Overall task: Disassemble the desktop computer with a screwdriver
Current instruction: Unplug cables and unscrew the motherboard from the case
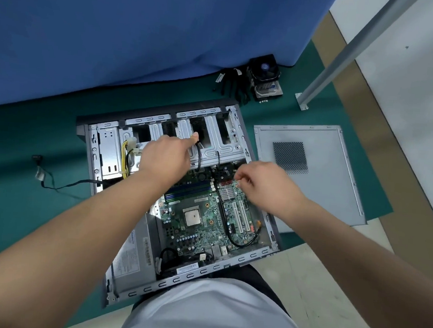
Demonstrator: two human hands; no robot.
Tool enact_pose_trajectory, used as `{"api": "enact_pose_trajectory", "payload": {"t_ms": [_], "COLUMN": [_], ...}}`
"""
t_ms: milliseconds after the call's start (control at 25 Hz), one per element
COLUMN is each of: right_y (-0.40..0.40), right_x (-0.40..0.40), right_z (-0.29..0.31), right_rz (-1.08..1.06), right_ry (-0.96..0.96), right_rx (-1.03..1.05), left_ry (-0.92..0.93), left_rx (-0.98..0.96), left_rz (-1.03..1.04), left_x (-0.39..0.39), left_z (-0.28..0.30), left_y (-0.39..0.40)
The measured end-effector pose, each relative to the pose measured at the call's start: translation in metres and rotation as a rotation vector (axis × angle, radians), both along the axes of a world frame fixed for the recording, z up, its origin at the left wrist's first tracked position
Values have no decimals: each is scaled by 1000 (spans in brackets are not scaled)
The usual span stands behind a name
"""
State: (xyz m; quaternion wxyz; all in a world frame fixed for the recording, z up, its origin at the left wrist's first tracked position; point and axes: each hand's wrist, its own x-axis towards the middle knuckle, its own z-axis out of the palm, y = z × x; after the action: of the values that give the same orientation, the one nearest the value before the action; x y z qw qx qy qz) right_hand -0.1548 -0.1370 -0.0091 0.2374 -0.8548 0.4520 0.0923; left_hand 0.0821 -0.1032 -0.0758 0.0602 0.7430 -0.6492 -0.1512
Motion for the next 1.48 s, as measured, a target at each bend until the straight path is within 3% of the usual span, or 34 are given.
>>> {"api": "enact_pose_trajectory", "payload": {"t_ms": [160, 240, 400, 560, 720, 880, 1040, 1120, 1240, 1360, 1480], "right_y": [29, 42, 53, 52, 54, 58, 58, 60, 68, 72, 70], "right_x": [-2, -4, 12, 37, 34, 36, 34, 31, 30, 23, 17], "right_z": [-13, -19, -35, -41, -38, -25, -12, -9, -10, -14, -15], "right_rz": [511, 630, 588, 506, 494, 494, 611, 601, 480, 356, 322], "right_ry": [239, 394, 685, 901, 833, 660, 554, 498, 447, 417, 363], "right_rx": [2, 40, 138, 378, 396, 143, -261, -371, -371, -282, -276], "left_ry": [-2, 37, 242, 378, 460, 682, 1133, 1263, 1269, 1227, 999], "left_rx": [13, 9, 8, 47, -7, -137, 224, 407, 551, 541, 486], "left_rz": [-1, 8, 117, 151, 196, 249, 247, 252, 294, 356, 302], "left_x": [-4, -5, -2, 1, 1, -16, -35, -44, -53, -51, -36], "left_z": [-1, -1, 3, 6, 8, 14, 28, 34, 35, 29, 13], "left_y": [7, 14, 11, 4, 10, 22, 17, 14, 12, 12, 21]}}
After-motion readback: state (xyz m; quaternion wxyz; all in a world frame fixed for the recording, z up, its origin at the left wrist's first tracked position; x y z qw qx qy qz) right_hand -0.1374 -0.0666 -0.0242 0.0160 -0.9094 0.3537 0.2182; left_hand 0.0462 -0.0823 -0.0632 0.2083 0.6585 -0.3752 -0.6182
